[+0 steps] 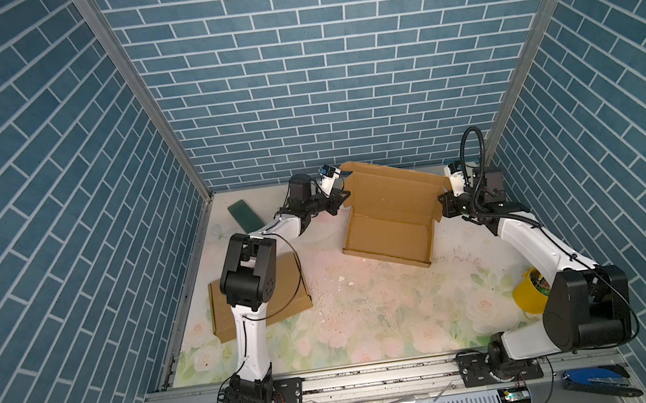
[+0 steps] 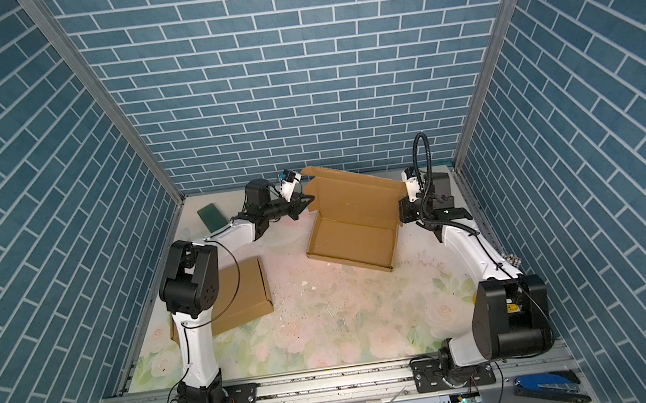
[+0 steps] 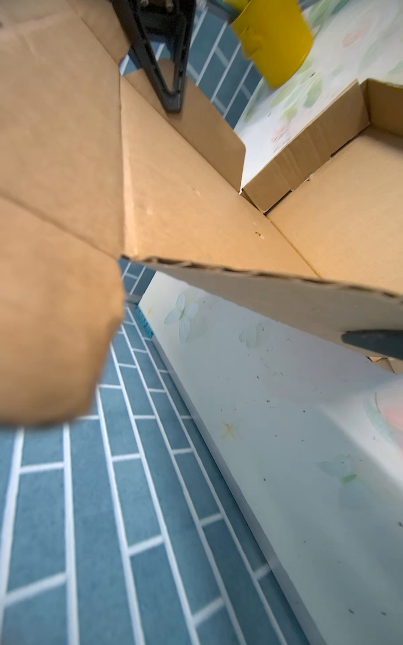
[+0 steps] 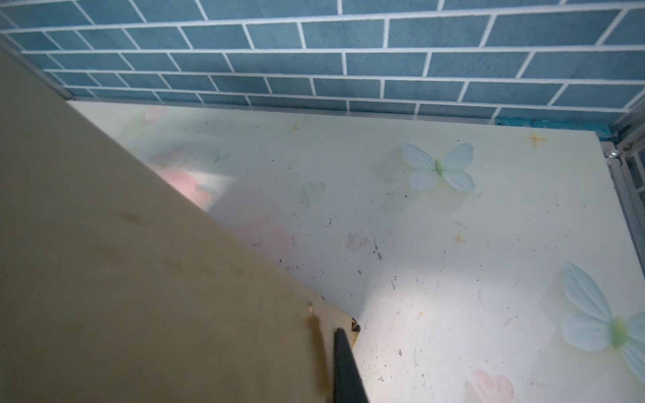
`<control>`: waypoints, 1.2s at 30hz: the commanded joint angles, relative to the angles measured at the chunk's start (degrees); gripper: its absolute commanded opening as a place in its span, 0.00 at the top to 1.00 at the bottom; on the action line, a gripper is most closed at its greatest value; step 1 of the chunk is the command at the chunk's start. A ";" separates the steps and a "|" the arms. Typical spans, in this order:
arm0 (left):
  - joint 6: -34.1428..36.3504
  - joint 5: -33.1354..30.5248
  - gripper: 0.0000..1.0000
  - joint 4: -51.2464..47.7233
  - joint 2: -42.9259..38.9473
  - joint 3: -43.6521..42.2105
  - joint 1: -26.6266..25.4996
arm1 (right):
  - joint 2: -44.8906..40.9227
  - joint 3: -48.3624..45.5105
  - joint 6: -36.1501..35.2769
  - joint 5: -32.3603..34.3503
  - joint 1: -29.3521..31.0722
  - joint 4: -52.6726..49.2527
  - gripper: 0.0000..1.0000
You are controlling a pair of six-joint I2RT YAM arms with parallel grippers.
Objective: Fold the paper box
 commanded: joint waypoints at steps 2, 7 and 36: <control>-5.34 -11.92 0.99 14.81 -3.29 -8.39 -3.06 | -0.20 -2.98 9.75 4.95 3.76 15.91 1.00; -7.48 -17.22 0.98 23.96 -4.21 -16.71 -3.87 | 1.23 -8.18 10.93 7.50 5.63 23.72 1.00; -10.24 -30.20 0.99 28.70 -6.73 -29.50 -13.73 | 0.05 -25.06 15.34 15.02 11.70 38.29 1.00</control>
